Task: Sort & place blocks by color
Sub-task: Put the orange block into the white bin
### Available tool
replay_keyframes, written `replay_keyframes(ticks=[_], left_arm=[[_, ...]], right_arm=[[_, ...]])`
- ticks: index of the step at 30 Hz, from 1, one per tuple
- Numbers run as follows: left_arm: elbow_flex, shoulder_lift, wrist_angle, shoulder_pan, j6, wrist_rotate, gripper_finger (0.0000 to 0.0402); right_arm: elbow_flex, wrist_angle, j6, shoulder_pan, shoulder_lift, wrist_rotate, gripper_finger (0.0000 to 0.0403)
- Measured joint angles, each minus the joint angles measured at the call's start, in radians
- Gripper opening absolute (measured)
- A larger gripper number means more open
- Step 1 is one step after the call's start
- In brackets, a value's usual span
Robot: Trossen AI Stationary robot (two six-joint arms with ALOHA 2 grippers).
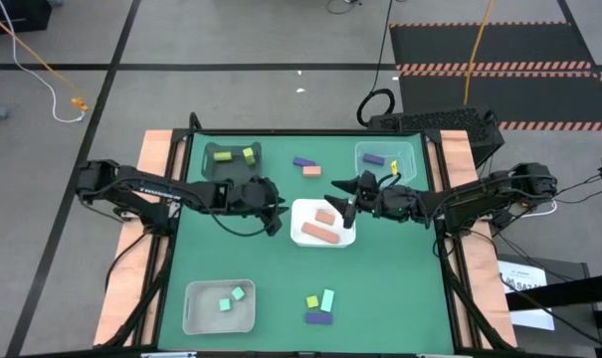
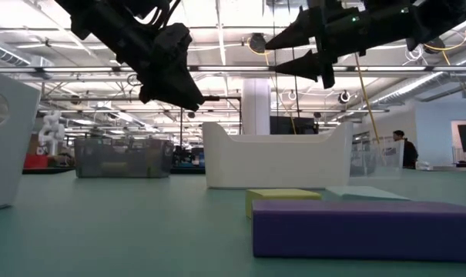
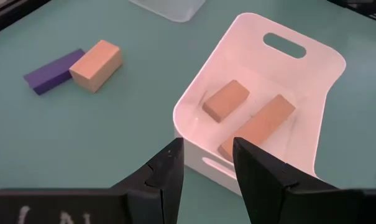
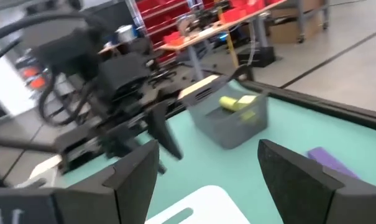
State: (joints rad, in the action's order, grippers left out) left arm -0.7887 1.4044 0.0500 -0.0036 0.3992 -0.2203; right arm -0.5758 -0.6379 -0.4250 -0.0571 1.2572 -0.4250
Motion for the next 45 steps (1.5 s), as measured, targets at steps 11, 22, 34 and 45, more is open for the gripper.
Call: replay_keyframes(ticks=[11, 22, 34, 45], left_arm=[[0.000, 0.000, -0.001, 0.000, 0.002, 0.000, 0.0140], [0.000, 0.000, -0.034, 0.002, 0.006, 0.000, 0.0140], [0.000, 0.000, -0.116, 0.002, -0.002, 0.000, 0.0140], [0.000, 0.000, -0.183, 0.003, -0.003, 0.001, 0.0141]], right_arm=[[-0.063, 0.102, 0.008, 0.164, 0.003, 0.141, 0.0303], [-0.146, 0.235, 0.099, 0.301, 0.018, 0.245, 0.0345], [-0.217, 0.249, 0.143, 0.365, 0.137, 0.428, 0.0346], [-0.218, 0.198, 0.005, 0.441, 0.226, 0.423, 0.0346]])
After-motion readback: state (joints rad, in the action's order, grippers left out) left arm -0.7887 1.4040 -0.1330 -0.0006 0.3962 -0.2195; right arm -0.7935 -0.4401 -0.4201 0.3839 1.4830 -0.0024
